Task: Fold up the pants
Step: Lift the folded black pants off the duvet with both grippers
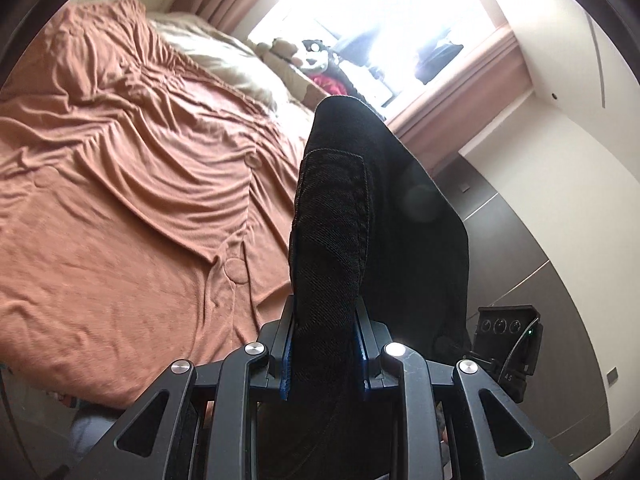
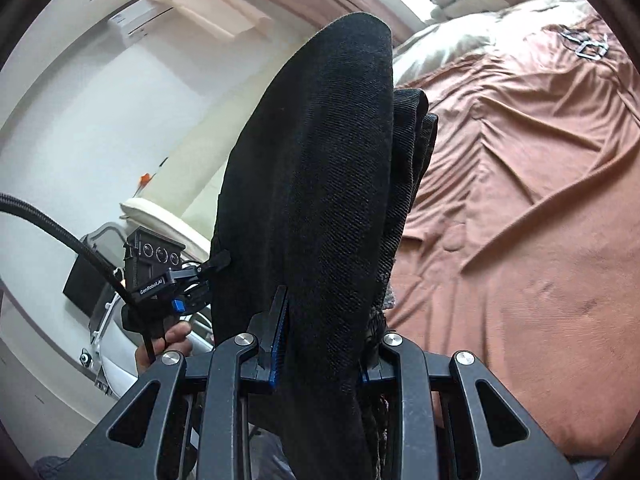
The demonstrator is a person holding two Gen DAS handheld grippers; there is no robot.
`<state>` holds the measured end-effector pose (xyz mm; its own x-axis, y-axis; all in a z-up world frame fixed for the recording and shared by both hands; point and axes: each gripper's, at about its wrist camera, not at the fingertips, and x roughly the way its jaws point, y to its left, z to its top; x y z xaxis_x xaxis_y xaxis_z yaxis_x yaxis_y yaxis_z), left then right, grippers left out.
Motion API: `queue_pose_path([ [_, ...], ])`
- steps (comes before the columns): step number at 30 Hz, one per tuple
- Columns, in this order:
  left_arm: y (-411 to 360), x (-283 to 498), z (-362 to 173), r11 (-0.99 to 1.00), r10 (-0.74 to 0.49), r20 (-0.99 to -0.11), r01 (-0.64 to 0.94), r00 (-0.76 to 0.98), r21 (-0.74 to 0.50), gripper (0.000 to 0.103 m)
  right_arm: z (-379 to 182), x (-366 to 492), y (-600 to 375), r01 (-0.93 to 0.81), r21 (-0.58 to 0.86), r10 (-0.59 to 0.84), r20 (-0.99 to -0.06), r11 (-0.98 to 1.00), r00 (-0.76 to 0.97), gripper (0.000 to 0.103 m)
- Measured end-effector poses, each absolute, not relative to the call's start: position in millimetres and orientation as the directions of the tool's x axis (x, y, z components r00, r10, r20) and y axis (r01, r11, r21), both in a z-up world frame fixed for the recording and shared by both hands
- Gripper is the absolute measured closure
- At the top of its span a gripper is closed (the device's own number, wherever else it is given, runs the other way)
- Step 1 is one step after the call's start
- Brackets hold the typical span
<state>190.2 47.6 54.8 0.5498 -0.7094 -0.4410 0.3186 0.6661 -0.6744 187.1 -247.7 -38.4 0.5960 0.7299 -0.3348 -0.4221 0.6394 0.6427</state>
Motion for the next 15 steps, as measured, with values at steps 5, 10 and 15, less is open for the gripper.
queue_pose_path([
  [5,63,166,81,0.674,-0.699,-0.416,0.340,0.582,-0.656,0.078,-24,173,-235,-0.463,0.624,0.743,-0.308,0.629,0.595,0.079],
  [10,82,148,104,0.680,-0.689,-0.391,0.357,0.610,-0.641,0.078,-13,165,-220,-0.505,0.607,0.759,-0.277,0.614,0.590,0.079],
  [15,105,143,123,0.670,-0.688,-0.359,0.362,0.631,-0.649,0.078,-8,171,-202,-0.534,0.599,0.775,-0.261,0.598,0.575,0.079],
])
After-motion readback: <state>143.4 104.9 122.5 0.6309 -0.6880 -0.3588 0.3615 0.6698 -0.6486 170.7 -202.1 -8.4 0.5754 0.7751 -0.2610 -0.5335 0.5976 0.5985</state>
